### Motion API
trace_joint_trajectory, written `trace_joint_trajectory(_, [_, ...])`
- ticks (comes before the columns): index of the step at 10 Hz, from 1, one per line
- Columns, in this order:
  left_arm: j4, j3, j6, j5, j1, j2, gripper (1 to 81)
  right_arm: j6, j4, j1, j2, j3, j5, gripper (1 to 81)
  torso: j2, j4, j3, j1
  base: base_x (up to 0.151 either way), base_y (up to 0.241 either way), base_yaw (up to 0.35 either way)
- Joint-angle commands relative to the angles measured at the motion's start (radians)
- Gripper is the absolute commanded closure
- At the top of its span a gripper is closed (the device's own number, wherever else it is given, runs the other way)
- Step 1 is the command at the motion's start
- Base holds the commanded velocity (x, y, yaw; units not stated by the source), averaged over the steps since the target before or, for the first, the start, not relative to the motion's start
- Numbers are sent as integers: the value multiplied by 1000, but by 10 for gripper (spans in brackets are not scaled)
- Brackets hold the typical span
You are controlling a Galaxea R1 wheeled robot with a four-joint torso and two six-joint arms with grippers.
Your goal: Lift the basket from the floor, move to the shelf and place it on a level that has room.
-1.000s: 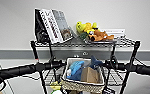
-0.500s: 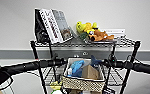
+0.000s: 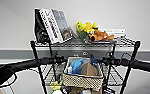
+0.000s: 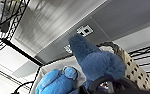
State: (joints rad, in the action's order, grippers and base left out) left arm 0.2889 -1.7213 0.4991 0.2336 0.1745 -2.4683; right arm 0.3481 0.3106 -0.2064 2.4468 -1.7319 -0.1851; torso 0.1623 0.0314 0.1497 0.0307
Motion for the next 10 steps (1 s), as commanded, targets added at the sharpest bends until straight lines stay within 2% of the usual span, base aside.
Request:
trace_joint_trajectory(1, [3, -66, -4, -30, -230, -61, 811, -18, -7, 205, 22, -17, 39, 811, 0, 0, 0, 0, 0, 0, 0])
trace_joint_trajectory(6, [-16, -57, -5, -27, -197, -34, 811, -20, -16, 169, 23, -9, 41, 811, 0, 0, 0, 1, 0, 0, 0])
trace_joint_trajectory(7, [-16, -37, -5, -30, -195, -22, 10, -20, -16, 169, 22, -3, 41, 811, 0, 0, 0, 1, 0, 0, 0])
trace_joint_trajectory(8, [-16, -18, -5, -30, -197, -11, 10, -20, -16, 169, 19, 3, 41, 811, 0, 0, 0, 1, 0, 0, 0])
trace_joint_trajectory(9, [-16, -15, -5, -28, -197, -3, 10, -20, -15, 167, 19, 5, 41, 10, 0, 0, 0, 1, 0, 0, 0])
trace_joint_trajectory(10, [-16, -3, -4, -27, -194, 9, 10, -20, -15, 164, 16, 8, 41, 10, 0, 0, 0, 1, 0, 0, 0])
